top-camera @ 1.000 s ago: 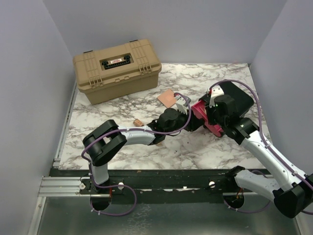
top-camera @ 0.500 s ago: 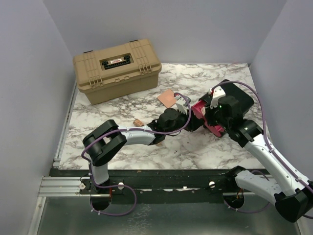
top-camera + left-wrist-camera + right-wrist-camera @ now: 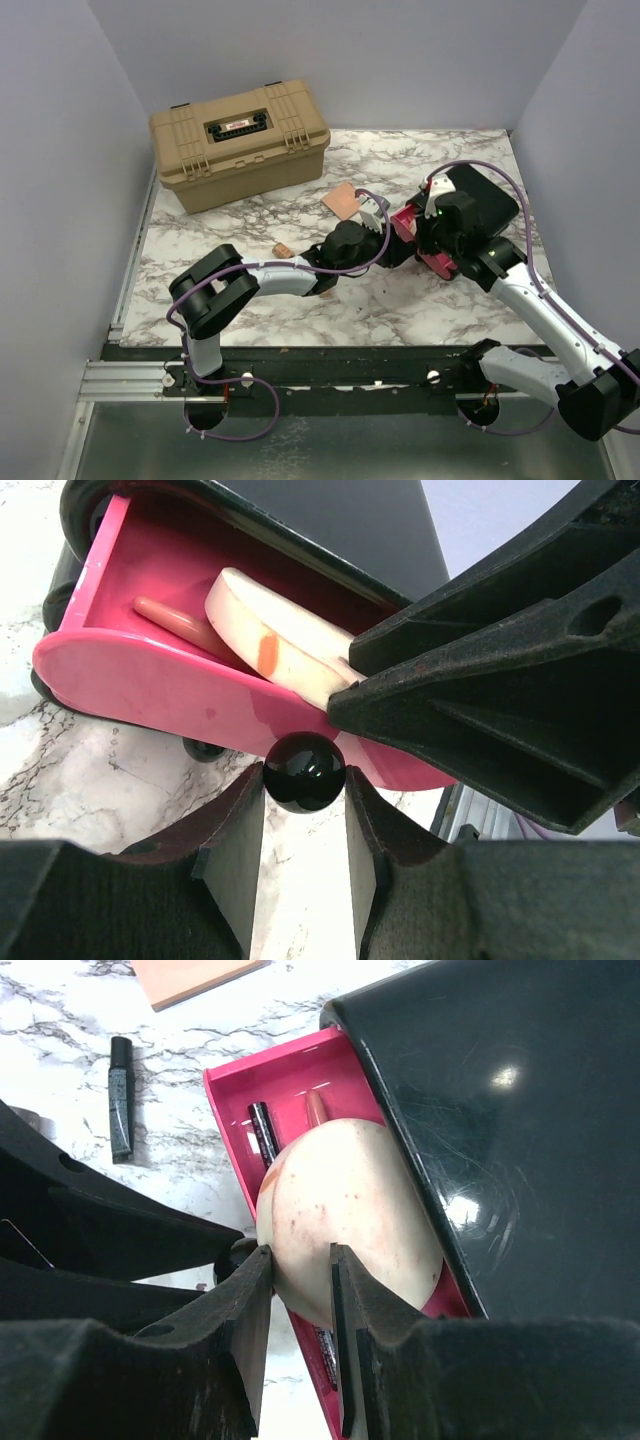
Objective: Organize the makeup
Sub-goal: Place the makeup tool in the drawer.
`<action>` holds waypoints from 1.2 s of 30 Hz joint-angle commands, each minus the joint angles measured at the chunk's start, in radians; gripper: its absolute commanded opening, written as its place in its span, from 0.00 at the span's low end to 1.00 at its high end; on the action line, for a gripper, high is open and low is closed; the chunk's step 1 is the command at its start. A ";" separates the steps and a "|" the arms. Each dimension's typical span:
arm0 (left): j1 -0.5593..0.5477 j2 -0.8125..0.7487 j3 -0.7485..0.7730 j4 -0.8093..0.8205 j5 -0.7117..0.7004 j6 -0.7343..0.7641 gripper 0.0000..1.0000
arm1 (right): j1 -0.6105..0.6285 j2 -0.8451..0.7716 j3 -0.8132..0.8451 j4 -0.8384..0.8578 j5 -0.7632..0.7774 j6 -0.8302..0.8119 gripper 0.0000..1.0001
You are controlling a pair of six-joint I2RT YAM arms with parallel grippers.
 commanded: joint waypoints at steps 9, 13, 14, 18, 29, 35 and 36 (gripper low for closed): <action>-0.008 -0.033 -0.004 0.041 0.018 -0.002 0.35 | -0.031 0.000 0.027 -0.024 0.130 0.023 0.31; -0.008 -0.037 -0.009 0.041 0.013 -0.002 0.35 | -0.042 0.009 0.026 -0.039 0.123 0.028 0.30; -0.009 -0.037 -0.010 0.041 0.012 -0.002 0.35 | -0.046 0.011 0.020 -0.033 0.115 0.028 0.30; -0.008 -0.038 -0.009 0.041 0.015 -0.001 0.35 | -0.053 0.026 0.021 -0.026 0.112 0.027 0.29; -0.008 -0.039 0.000 0.041 0.015 -0.001 0.35 | -0.055 -0.023 0.017 0.027 -0.034 0.025 0.29; -0.008 -0.042 0.002 0.041 0.018 -0.001 0.34 | -0.076 0.060 0.011 -0.018 0.092 0.020 0.29; -0.008 -0.041 0.003 0.041 0.018 -0.001 0.34 | -0.080 0.065 0.007 -0.011 0.077 0.019 0.29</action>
